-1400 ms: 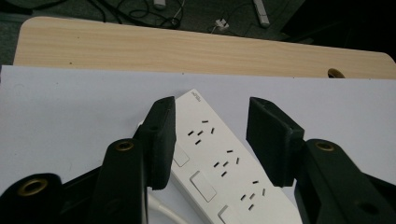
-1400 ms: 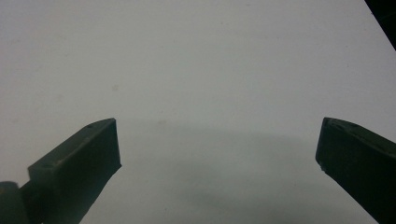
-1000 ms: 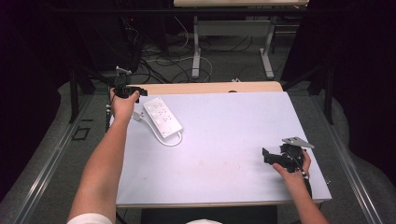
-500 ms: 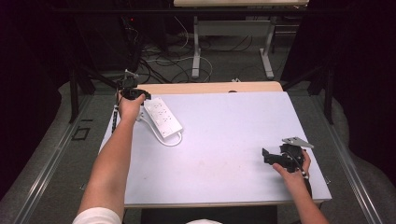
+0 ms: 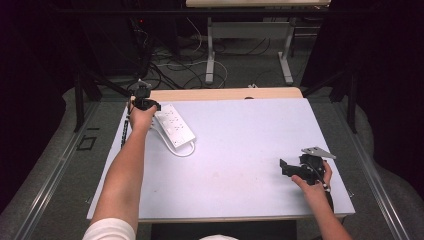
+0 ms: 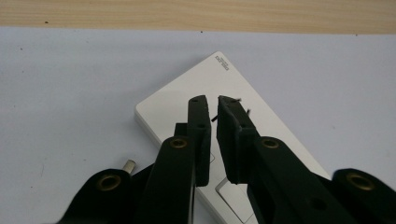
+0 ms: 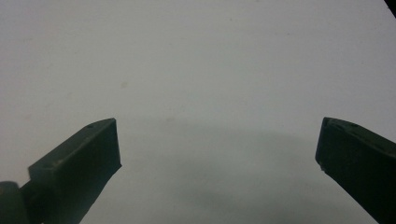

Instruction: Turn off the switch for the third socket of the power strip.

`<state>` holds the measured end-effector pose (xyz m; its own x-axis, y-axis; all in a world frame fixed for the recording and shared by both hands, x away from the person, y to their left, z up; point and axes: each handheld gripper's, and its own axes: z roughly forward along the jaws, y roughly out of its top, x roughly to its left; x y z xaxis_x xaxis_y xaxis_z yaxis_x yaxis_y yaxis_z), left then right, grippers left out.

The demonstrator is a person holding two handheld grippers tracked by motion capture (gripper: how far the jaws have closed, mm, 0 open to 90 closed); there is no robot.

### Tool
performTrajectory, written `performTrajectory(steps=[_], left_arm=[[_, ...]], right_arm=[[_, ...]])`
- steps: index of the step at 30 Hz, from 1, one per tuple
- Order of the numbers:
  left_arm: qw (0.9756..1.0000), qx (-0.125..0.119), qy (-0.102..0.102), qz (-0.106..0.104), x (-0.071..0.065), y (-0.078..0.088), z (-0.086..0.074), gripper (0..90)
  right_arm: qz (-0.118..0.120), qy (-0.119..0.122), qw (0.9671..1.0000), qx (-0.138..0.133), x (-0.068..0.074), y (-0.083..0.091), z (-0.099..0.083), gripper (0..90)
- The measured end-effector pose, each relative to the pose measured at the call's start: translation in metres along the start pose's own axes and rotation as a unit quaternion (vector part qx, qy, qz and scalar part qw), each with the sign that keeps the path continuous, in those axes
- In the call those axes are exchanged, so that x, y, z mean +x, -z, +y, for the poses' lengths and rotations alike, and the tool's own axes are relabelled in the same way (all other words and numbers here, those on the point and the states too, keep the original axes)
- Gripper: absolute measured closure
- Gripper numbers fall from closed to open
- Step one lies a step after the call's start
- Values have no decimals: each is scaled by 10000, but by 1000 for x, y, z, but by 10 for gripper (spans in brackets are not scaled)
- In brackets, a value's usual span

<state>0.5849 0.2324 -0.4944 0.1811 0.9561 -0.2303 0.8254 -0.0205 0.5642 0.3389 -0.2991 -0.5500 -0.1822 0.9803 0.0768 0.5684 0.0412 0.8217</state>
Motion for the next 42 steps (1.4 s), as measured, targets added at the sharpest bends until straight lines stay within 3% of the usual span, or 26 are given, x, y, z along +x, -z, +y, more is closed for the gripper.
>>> performTrajectory(steps=[11, 19, 22, 27, 42], left_arm=[[9997, 85, -135, 159, -4, -12, -3, 900], [9994, 36, -71, 333, -2, -17, -6, 900], [9989, -64, 87, 449, 2, -19, -12, 900], [9990, -159, 199, 355, 6, -22, -16, 900], [9995, -171, 181, 201, 6, -24, -17, 900]], right_arm=[[27, -31, 10000, 13, -1, 0, 0, 0], [33, -33, 10000, 23, -1, 0, 0, 0], [53, -35, 10000, 42, -1, -1, -1, 0], [70, -12, 10000, 42, -1, -1, -1, 0], [90, -37, 9999, 58, 1, -2, -1, 0]])
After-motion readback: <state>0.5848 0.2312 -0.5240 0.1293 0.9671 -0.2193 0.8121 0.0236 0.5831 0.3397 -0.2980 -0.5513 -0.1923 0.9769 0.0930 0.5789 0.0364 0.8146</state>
